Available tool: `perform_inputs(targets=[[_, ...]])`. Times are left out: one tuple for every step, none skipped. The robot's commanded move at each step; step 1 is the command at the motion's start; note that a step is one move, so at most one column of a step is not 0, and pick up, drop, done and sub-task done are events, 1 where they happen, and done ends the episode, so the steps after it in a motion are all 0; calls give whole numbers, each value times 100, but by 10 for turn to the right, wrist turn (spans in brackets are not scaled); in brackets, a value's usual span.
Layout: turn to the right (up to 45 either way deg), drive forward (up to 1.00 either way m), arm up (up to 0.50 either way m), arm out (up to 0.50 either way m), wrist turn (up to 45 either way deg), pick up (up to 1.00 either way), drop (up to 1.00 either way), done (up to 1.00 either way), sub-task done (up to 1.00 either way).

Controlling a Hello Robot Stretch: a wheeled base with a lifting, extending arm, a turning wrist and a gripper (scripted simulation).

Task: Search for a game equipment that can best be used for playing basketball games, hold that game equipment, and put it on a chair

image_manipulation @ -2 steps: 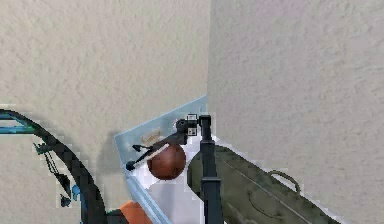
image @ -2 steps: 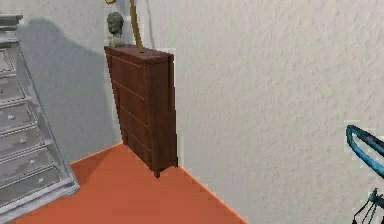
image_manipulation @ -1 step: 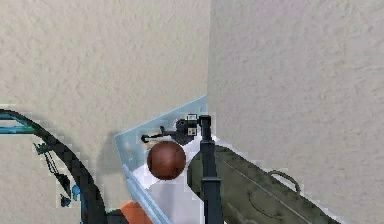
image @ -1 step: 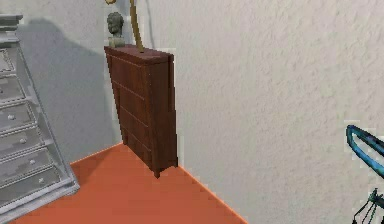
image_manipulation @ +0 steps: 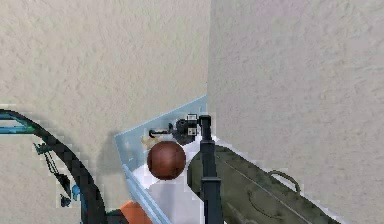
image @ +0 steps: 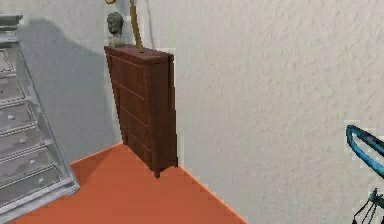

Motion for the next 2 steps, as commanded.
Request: perform_inputs(targets=[[0, 0, -30, 0, 0, 0, 0, 0, 0], [0, 0, 0, 0, 0, 100, 0, 0, 0]])
